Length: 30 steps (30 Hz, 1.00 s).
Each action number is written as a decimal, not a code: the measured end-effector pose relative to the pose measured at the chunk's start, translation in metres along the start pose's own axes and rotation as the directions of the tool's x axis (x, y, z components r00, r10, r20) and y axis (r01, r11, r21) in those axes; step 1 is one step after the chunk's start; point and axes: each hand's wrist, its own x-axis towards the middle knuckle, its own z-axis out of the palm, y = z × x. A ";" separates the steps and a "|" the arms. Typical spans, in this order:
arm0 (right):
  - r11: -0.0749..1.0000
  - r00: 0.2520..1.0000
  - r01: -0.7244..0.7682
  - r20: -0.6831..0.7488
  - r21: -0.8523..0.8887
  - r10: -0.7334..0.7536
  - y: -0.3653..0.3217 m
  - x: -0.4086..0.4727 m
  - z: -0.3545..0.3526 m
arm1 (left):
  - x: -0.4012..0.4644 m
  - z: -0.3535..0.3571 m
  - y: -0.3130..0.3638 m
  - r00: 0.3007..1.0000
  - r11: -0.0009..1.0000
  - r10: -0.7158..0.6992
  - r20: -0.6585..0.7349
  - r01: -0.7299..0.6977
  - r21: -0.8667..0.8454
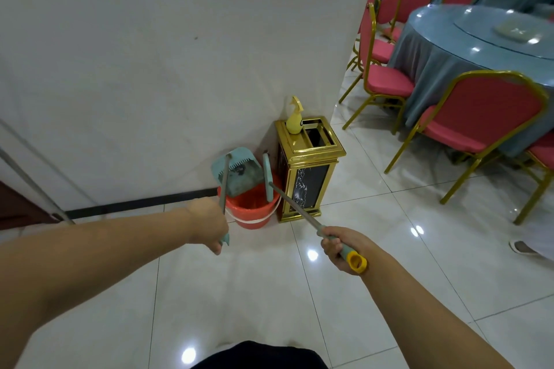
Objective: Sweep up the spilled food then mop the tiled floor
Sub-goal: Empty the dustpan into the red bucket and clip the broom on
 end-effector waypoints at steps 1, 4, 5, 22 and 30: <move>1.000 1.000 -0.007 0.000 0.004 0.007 0.001 0.000 0.000 | -0.001 -0.002 -0.003 1.000 1.000 0.004 -0.002 -0.004 0.012; 1.000 1.000 -0.010 0.002 0.019 0.010 0.002 0.001 0.002 | -0.002 -0.014 -0.014 1.000 0.999 0.005 -0.029 -0.004 0.032; 1.000 1.000 -0.009 0.005 0.017 0.009 0.001 0.002 0.003 | -0.002 -0.018 -0.017 0.999 0.999 0.003 -0.037 -0.002 0.036; 0.996 0.999 0.014 -0.031 -0.092 -0.017 -0.022 0.000 0.019 | -0.007 -0.007 -0.032 0.911 0.906 -0.333 -0.242 0.238 -0.350; 0.955 0.997 0.029 -0.064 -0.294 -0.050 -0.056 -0.026 0.078 | -0.045 -0.026 -0.083 0.638 0.472 -0.750 -0.173 0.334 -0.816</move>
